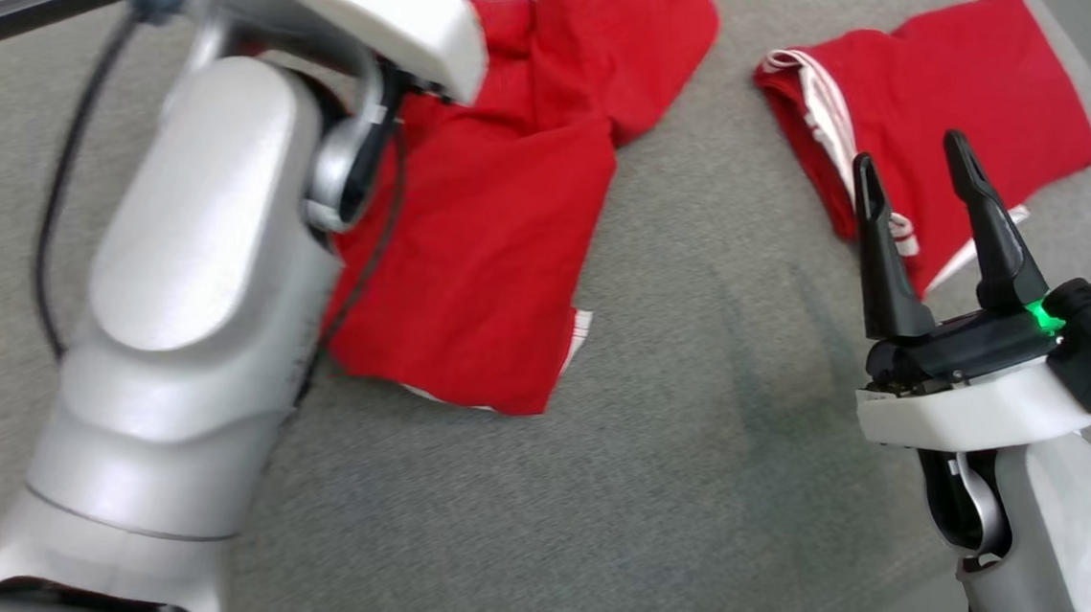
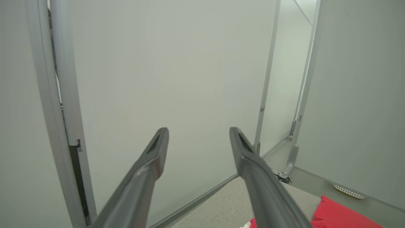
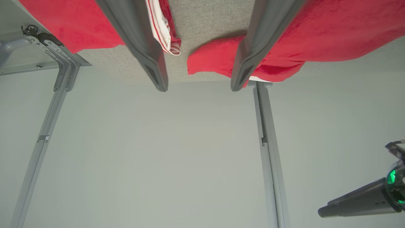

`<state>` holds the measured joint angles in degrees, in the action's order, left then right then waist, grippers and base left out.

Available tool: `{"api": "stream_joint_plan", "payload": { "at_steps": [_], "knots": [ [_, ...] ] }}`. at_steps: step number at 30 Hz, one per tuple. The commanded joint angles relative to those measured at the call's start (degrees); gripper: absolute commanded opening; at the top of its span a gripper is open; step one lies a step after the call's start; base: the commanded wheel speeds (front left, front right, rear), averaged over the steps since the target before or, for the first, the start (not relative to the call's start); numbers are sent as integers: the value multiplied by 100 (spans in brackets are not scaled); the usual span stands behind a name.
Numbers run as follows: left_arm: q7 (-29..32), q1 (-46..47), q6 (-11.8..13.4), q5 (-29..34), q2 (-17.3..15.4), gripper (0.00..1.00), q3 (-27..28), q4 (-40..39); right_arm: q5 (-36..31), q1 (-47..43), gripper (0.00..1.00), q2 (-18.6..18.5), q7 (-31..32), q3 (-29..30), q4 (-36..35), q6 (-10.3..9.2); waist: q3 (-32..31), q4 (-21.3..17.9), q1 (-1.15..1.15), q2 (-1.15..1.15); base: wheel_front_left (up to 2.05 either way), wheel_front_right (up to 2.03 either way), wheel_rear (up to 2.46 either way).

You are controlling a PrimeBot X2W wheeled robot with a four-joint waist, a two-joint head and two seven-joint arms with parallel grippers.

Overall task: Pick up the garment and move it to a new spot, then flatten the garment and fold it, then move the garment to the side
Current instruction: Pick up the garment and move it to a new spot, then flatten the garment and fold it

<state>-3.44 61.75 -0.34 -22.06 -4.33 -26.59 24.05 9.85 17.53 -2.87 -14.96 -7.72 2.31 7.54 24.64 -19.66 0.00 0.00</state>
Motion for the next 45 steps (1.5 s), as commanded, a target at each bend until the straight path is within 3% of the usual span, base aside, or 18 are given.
{"api": "stream_joint_plan", "payload": {
  "at_steps": [1, 9, 13, 15, 20, 25, 34, 41, 45],
  "knots": [
    [-97, -26, 31, -64, -151, 100, 112, 66, -90, -3, 100, -9, -31, 37, 4, -10, -158, 271, 0, 0, 0, 0, 0],
    [-816, -997, 25, -314, -807, 100, 608, 305, -537, -118, 100, -13, -31, 258, 81, -11, -657, 1146, 0, 0, 0, 0, 0],
    [-1058, -1788, -41, -514, -939, 100, 814, 248, -739, -273, 100, -10, -31, 368, 154, -11, -949, 1617, 0, 0, 0, 0, 0],
    [-1120, -2260, 47, -551, -986, 100, 927, 229, -820, -358, 100, -11, -31, 400, 188, -11, -1074, 1821, 0, 0, 0, 0, 0],
    [-1174, -3430, 148, -555, -799, 100, 1096, -126, -886, -525, 100, -12, -31, 411, 277, -11, -1269, 2183, 0, 0, 0, 0, 0],
    [-1175, -4316, 71, -242, -420, 100, 1336, -833, -924, -652, 100, -77, -31, 428, 346, -11, -1351, 2471, 0, 0, 0, 0, 0],
    [-1167, -4699, -181, 302, -81, 100, 1608, -1223, -903, -620, 100, -115, -31, 373, 431, -11, -1390, 2527, 0, 0, 0, 0, 0],
    [-1129, -4357, -425, 463, -57, 100, 1424, -691, -871, -517, 100, -89, -30, 292, 457, -11, -1242, 2235, 0, 0, 0, 0, 0],
    [-645, -3906, -575, 374, -81, 100, 1136, -229, -854, -457, 100, -71, -30, 307, 430, -11, -1036, 1974, 0, 0, 0, 0, 0]
  ]
}}
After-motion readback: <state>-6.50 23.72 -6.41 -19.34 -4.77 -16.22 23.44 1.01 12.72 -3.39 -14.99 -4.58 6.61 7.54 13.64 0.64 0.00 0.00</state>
